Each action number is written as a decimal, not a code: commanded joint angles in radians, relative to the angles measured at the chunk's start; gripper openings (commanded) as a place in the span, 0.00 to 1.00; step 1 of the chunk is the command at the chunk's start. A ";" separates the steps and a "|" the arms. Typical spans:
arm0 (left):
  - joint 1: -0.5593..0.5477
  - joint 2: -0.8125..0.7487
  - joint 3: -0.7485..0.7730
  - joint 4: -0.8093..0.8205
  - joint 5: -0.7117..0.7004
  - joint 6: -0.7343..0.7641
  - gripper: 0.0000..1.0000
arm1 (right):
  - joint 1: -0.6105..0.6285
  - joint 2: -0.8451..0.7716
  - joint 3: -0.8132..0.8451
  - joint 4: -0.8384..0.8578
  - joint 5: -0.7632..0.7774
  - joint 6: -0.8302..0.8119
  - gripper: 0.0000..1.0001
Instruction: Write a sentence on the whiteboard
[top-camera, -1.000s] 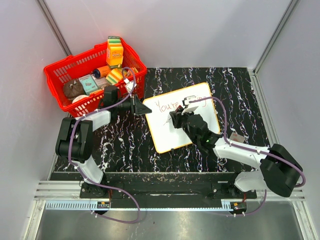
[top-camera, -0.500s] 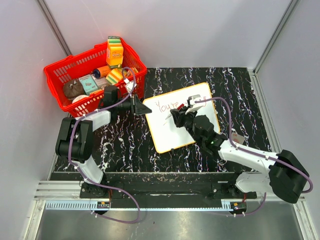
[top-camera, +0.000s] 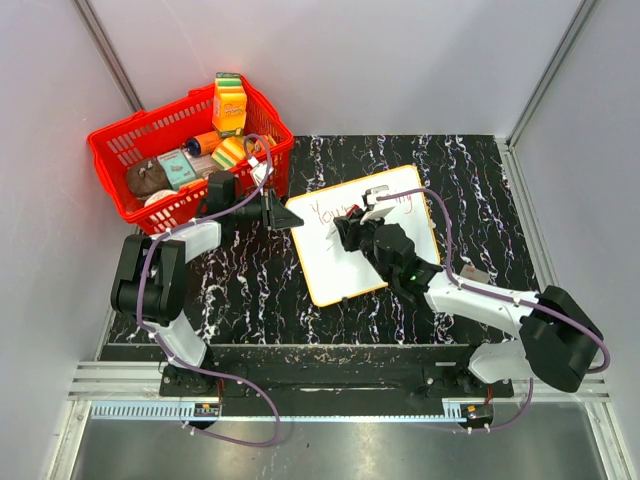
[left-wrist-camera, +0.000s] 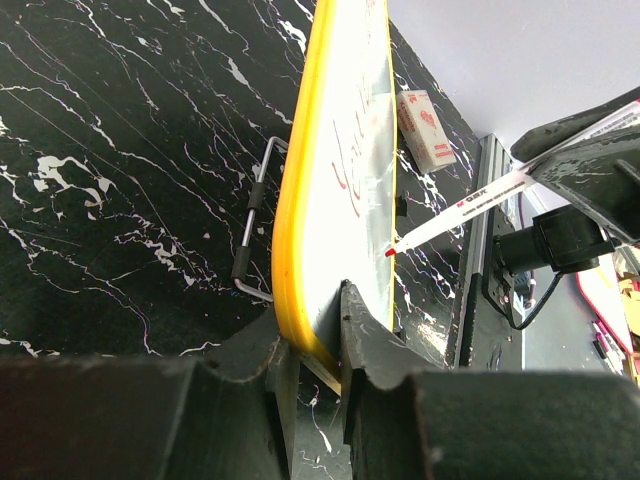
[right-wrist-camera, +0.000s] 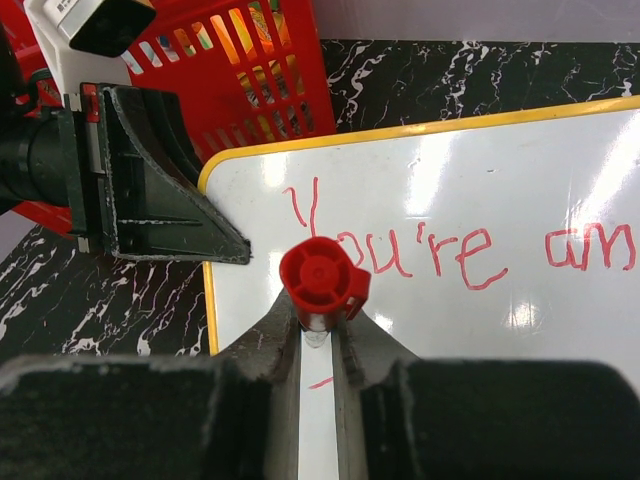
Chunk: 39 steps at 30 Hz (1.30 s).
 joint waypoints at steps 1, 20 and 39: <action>-0.056 0.041 -0.032 -0.066 -0.067 0.212 0.00 | 0.005 -0.001 0.026 0.037 0.024 -0.005 0.00; -0.056 0.041 -0.032 -0.067 -0.070 0.212 0.00 | 0.004 -0.031 -0.047 0.005 0.047 0.015 0.00; -0.057 0.041 -0.035 -0.066 -0.067 0.210 0.00 | 0.004 -0.050 -0.092 -0.027 0.030 0.043 0.00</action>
